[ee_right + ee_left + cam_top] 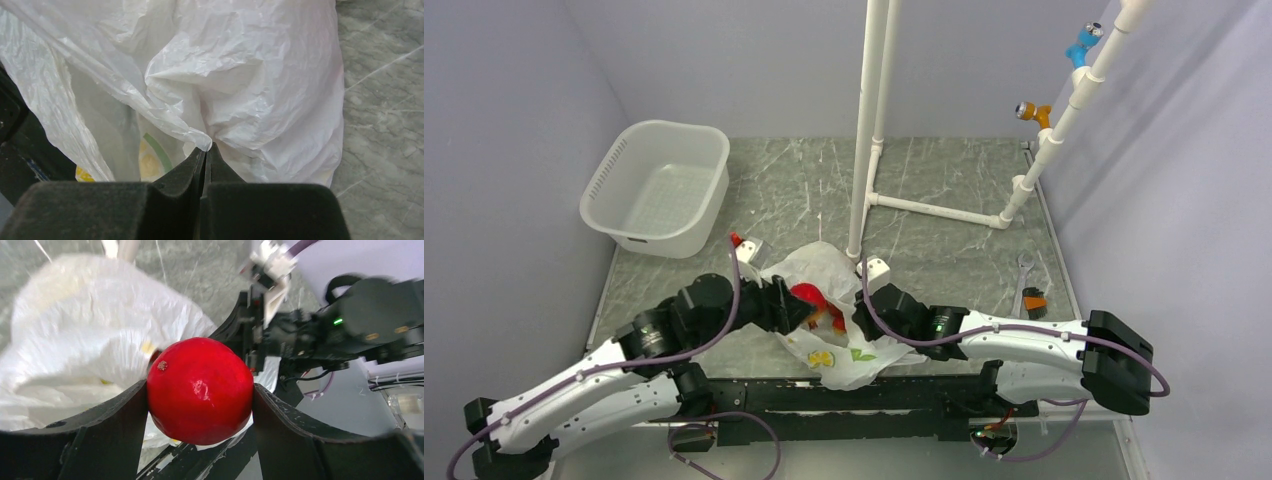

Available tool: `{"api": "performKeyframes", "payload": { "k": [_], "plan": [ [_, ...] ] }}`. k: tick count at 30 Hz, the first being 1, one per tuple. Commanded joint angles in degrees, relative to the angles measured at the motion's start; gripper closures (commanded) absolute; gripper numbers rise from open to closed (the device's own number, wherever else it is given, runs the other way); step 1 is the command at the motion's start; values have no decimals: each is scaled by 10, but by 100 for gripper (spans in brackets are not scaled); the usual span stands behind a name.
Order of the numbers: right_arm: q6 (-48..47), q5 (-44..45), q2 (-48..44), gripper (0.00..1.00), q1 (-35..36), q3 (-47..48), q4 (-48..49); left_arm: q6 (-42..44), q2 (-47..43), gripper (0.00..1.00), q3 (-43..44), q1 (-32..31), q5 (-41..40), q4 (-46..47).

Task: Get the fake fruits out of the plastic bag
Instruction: Take out the fake fruit from the plastic bag, then place the fake fruit in the bin.

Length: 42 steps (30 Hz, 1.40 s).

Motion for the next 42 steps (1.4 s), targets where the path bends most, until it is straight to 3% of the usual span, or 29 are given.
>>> {"api": "performKeyframes", "payload": {
  "k": [1, 3, 7, 12, 17, 22, 26, 32, 42],
  "plan": [
    [-4, 15, -5, 100, -3, 19, -26, 71, 28, 49, 139, 16, -24, -98],
    [-5, 12, -11, 100, -2, 17, -25, 108, 63, 47, 194, 53, -12, -146],
    [1, 15, -23, 100, -1, 17, -27, 164, 126, 49, 262, 198, 49, -185],
    [3, 17, -29, 100, -3, 20, -47, 229, 224, 53, 358, 357, -35, -229],
    [4, 22, -38, 100, -1, 27, -66, 239, 273, 54, 360, 491, -54, -156],
    [8, 23, -35, 100, -2, 37, -80, 274, 258, 59, 265, 549, -63, -29],
    [9, 24, -32, 100, -2, 43, -87, 282, 232, 58, 211, 600, 6, 40],
    [6, 18, -10, 100, -1, 53, -79, 279, 227, 51, 197, 627, -95, 40],
    [5, 3, -10, 100, -2, 56, -72, 245, 325, 51, 213, 704, -44, 48]
  ]
}}
